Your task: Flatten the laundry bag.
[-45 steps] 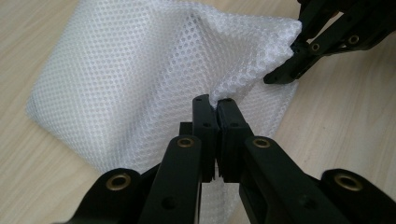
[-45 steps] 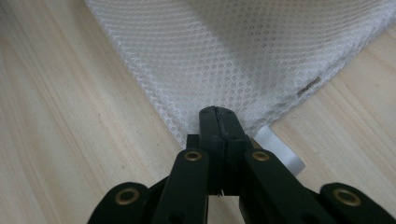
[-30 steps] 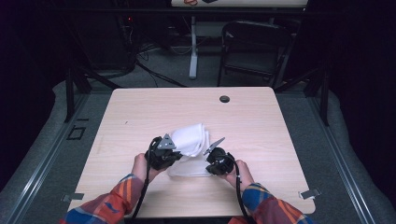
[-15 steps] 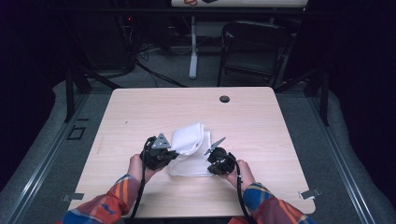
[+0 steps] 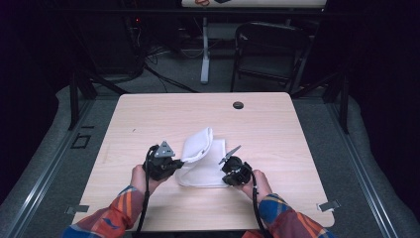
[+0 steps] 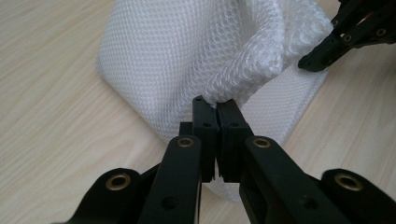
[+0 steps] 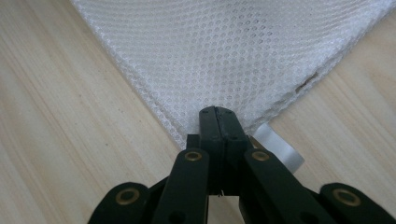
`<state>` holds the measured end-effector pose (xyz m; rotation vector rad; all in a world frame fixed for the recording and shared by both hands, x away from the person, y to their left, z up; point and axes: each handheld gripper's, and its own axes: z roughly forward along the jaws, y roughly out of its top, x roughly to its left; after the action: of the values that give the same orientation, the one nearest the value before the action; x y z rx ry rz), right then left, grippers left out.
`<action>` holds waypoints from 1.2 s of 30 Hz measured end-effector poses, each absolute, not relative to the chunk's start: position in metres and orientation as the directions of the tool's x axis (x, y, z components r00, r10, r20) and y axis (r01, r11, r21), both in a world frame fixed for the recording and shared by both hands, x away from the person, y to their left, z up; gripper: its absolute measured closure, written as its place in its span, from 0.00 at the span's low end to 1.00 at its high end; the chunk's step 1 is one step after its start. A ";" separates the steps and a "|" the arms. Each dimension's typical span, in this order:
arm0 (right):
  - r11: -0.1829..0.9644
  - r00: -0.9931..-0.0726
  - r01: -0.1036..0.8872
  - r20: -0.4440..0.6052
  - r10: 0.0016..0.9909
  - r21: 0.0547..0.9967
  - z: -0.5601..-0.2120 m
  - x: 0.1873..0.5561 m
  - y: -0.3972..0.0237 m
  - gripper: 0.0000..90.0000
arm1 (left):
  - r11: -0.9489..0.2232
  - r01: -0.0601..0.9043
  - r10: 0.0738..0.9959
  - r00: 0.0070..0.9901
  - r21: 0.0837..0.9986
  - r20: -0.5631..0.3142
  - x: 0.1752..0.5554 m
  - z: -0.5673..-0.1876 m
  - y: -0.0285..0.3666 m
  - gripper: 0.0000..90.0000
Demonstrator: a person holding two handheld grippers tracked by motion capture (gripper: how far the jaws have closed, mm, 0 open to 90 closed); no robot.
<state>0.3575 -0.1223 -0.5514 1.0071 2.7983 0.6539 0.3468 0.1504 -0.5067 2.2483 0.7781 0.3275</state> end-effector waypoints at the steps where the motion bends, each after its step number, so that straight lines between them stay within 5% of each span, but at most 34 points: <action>1: 0.691 -0.777 0.585 0.050 0.627 0.425 -0.551 0.357 -0.122 1.00 | -0.553 0.441 0.624 0.782 0.707 0.001 0.346 -0.507 0.152 0.98; 36: 0.681 -0.758 0.615 0.059 0.650 0.397 -0.550 0.357 -0.137 1.00 | -0.518 0.576 0.697 0.713 0.632 -0.078 0.348 -0.520 0.185 0.99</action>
<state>0.3574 -0.1373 -0.5498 1.0553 2.8004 0.6128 0.3476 0.1852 -0.5201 2.2710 0.9635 0.2435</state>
